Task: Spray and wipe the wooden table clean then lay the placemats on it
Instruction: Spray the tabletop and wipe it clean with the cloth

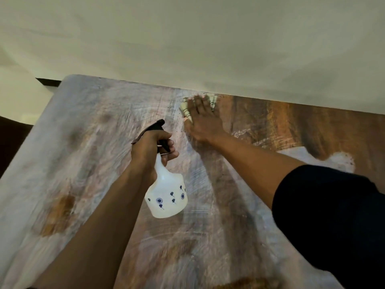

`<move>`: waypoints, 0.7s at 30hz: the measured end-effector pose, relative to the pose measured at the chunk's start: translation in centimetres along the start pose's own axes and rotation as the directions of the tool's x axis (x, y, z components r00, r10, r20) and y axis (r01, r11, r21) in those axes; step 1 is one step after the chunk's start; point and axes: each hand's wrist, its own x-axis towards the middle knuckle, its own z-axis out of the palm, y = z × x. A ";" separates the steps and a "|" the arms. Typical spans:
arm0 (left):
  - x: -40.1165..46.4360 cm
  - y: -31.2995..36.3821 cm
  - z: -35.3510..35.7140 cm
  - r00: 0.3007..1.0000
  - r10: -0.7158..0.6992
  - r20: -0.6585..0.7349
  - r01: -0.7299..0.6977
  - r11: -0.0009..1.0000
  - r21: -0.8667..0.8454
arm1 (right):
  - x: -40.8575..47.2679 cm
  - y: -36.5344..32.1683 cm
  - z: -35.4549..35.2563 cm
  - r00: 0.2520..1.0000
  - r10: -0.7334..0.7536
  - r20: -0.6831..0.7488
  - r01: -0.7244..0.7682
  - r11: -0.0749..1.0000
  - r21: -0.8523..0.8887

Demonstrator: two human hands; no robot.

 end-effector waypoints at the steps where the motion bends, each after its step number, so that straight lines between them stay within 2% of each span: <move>1: -0.1 0.3 -0.3 1.000 -0.009 -0.011 0.010 1.000 0.013 | -0.1 -1.8 0.5 0.998 -0.068 -0.003 0.067 0.998 -0.010; 5: -0.9 1.0 -1.2 0.999 0.011 -0.044 -0.009 0.999 0.031 | -1.1 -5.3 1.7 0.963 -0.262 0.064 0.263 0.965 -0.011; 8: -1.2 1.3 -1.7 0.998 0.038 -0.049 -0.037 0.999 0.018 | -1.3 -4.2 0.7 0.954 -0.277 0.112 0.280 0.960 -0.015; 13: -1.8 1.1 -1.8 0.995 0.073 -0.067 -0.075 0.997 -0.032 | -1.1 1.6 -2.1 0.992 -0.023 0.121 0.019 0.999 0.028; 17: -2.7 0.2 -1.7 0.991 0.089 -0.097 -0.097 0.992 -0.079 | -1.4 8.4 -2.8 0.978 0.164 0.131 -0.173 0.983 0.060; 21: -3.9 -1.1 -2.1 0.991 0.053 -0.126 -0.061 0.996 -0.064 | -1.3 10.1 -2.1 0.974 0.202 0.103 -0.212 0.973 0.091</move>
